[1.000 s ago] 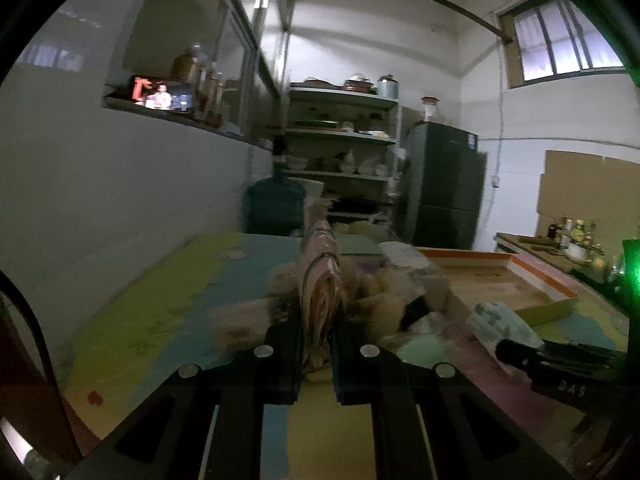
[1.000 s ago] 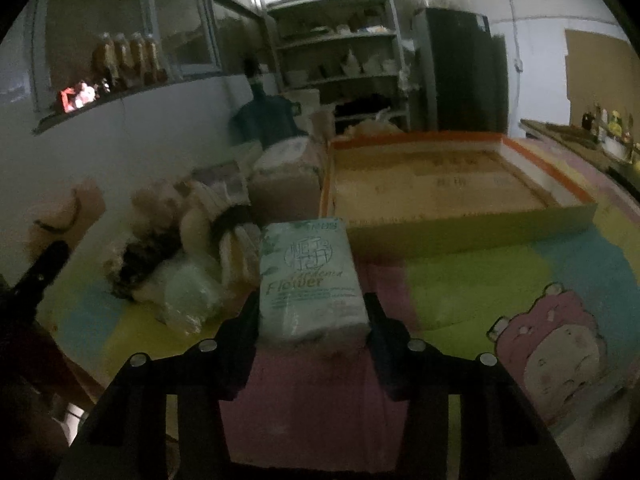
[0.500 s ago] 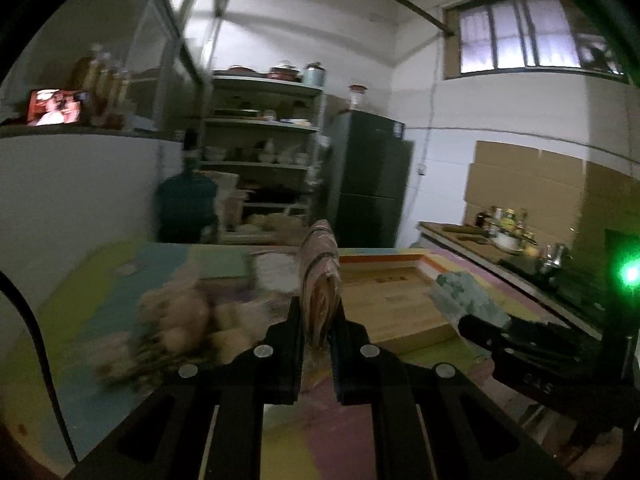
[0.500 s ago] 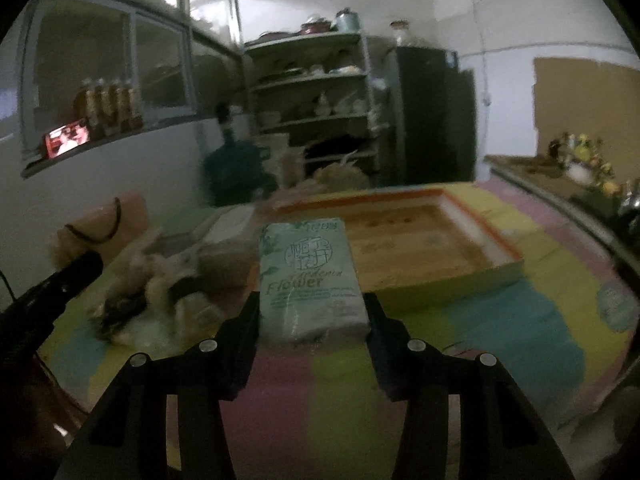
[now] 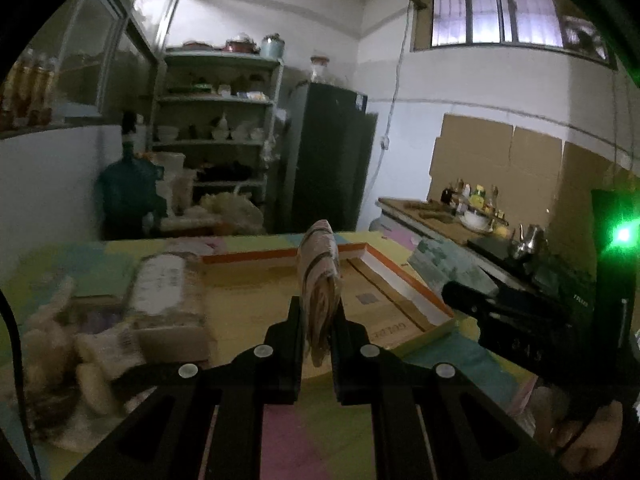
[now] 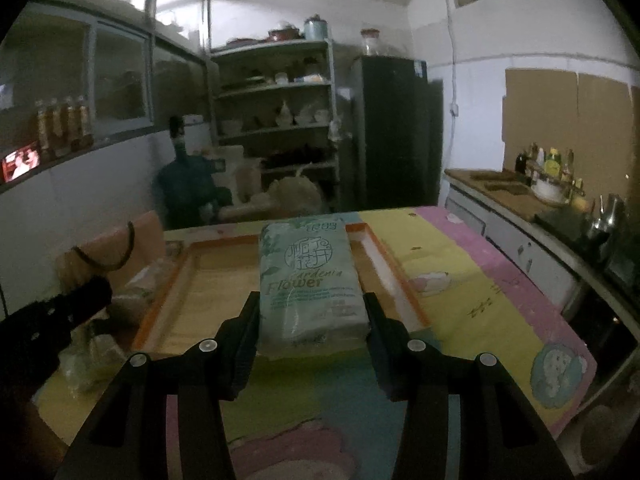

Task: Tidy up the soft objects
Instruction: 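Carry the pink pouch into the cardboard tray and release while the right tool drops the tissue pack there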

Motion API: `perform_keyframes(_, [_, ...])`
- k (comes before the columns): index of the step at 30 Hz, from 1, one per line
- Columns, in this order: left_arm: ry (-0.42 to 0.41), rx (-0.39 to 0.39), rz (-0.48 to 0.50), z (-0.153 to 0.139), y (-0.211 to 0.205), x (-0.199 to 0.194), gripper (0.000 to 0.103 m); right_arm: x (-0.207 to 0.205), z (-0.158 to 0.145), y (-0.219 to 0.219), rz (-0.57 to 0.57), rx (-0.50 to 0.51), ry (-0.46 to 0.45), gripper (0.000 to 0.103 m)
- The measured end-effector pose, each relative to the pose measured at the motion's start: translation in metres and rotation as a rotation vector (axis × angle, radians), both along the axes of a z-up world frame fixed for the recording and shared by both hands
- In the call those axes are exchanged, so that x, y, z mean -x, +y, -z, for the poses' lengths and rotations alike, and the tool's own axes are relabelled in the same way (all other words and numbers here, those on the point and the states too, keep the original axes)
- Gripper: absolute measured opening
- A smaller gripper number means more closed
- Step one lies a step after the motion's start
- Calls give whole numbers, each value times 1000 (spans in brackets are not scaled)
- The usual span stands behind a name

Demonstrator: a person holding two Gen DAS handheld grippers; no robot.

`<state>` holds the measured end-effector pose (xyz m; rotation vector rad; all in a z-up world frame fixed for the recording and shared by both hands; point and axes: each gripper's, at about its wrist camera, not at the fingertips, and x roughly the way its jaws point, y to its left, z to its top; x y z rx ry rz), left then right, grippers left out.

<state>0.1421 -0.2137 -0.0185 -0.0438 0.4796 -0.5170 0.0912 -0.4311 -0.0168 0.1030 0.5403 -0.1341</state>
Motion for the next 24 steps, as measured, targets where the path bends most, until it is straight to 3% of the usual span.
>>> perform_keyframes(5, [94, -18, 12, 14, -31, -27, 12, -34, 11, -33, -34, -66, 87, 50])
perform_keyframes(12, [258, -44, 35, 42, -61, -68, 12, -70, 29, -51, -30, -77, 163, 50])
perform_keyframes(24, [299, -112, 38, 66, -84, -90, 12, -106, 67, -57, -48, -62, 256, 50])
